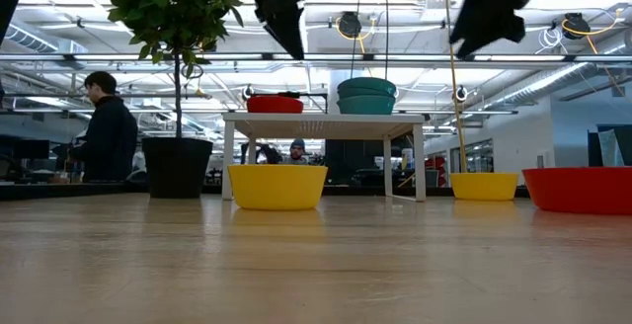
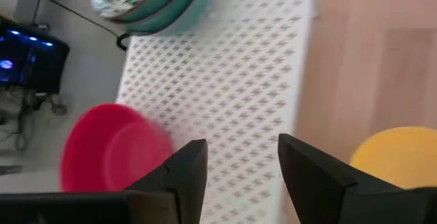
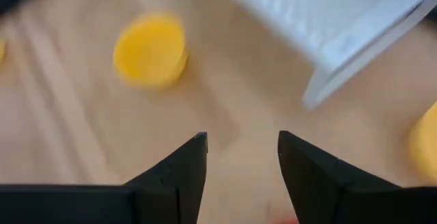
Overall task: Pick & Place Mini bowls
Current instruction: Stack the red bowl on the red bowl on the shelf
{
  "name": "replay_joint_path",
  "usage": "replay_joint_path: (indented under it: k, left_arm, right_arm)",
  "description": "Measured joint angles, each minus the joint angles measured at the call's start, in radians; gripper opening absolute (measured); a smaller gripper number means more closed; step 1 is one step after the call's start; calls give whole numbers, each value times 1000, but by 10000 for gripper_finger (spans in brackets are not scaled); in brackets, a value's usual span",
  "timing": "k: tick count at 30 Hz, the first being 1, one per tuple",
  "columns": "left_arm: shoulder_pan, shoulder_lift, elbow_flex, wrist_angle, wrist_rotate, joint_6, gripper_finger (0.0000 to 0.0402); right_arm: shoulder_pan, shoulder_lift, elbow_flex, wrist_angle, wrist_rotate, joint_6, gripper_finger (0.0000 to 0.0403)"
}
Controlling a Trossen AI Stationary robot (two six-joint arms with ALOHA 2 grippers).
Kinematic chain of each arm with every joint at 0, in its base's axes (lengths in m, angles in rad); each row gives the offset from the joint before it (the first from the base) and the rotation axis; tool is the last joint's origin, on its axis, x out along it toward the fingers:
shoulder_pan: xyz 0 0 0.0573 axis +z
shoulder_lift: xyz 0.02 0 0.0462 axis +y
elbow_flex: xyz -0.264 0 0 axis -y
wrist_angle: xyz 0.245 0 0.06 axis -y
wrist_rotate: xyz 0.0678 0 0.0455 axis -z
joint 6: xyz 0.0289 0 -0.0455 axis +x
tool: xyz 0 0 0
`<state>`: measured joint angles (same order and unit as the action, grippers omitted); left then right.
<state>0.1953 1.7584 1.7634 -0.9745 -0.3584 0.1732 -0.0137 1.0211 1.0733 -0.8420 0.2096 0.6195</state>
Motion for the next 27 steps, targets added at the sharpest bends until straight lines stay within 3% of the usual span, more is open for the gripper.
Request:
replay_joint_path:
  k: [7,16,21,27]
  left_arm:
    - [-102,0,0,0,0,-173,184]
    - [-227,0,0,61,1,-441,184]
    - [-291,0,0,125,2,-522,184]
    - [-360,0,-1,173,2,-558,184]
  right_arm:
    - [127,38,0,-134,-166,-12,167]
    - [265,156,0,-242,-144,215,167]
    - [267,245,-23,-245,-102,263,167]
    - [222,300,-158,-218,-109,264,167]
